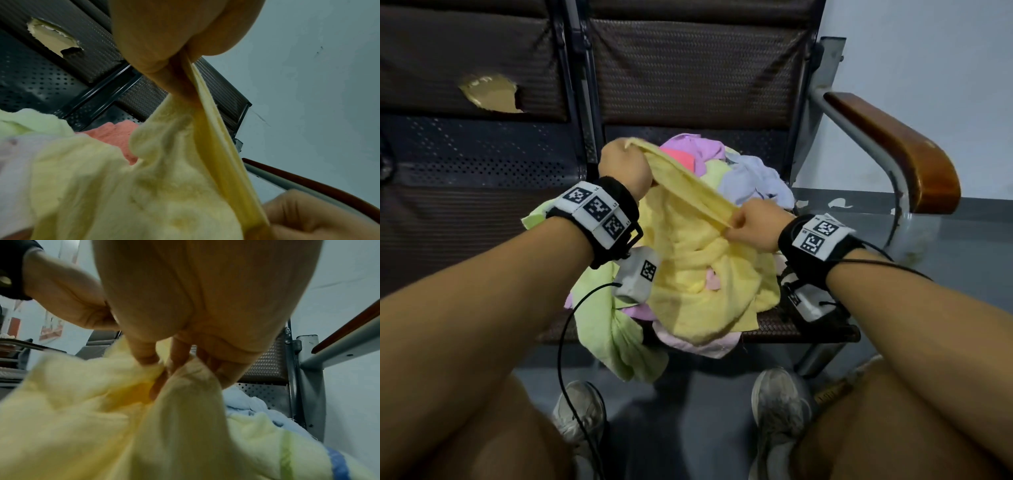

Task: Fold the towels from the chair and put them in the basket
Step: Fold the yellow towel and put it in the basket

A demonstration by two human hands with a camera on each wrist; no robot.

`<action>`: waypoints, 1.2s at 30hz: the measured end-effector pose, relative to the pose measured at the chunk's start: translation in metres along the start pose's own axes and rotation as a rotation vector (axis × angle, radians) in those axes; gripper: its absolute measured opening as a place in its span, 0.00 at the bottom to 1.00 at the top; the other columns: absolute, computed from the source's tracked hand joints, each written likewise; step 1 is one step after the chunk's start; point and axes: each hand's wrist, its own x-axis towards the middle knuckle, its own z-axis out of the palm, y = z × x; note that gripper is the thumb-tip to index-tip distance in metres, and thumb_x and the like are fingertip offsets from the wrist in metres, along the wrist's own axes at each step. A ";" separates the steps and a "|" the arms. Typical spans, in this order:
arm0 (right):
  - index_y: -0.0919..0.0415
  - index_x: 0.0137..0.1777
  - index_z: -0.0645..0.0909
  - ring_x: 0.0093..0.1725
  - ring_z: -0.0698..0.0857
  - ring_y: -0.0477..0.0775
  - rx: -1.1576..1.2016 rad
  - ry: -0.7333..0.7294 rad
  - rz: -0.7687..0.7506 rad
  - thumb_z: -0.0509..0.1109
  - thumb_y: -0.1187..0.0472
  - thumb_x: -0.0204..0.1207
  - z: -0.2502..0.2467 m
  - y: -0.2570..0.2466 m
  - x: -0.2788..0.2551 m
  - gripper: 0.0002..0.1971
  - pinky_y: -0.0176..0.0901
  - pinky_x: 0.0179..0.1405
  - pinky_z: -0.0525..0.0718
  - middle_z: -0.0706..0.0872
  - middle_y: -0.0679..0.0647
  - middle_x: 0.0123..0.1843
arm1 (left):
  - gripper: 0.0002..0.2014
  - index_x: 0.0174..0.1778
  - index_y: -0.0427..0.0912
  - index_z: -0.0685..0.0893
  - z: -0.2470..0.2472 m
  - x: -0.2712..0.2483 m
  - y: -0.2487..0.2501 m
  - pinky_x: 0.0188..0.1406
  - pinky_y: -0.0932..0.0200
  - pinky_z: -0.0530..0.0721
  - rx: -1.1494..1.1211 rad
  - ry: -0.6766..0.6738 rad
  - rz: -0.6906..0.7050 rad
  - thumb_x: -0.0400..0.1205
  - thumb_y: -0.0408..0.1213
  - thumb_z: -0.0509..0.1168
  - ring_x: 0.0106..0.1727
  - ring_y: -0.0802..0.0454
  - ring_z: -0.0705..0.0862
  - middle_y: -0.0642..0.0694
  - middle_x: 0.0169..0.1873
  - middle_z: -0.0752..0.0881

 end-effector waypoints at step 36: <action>0.53 0.43 0.77 0.46 0.83 0.52 0.127 0.278 -0.080 0.73 0.52 0.79 -0.098 0.016 -0.006 0.09 0.42 0.38 0.74 0.83 0.46 0.40 | 0.09 0.49 0.43 0.92 -0.035 0.029 0.031 0.39 0.56 0.92 -0.006 -0.002 0.099 0.75 0.32 0.71 0.39 0.46 0.92 0.42 0.39 0.91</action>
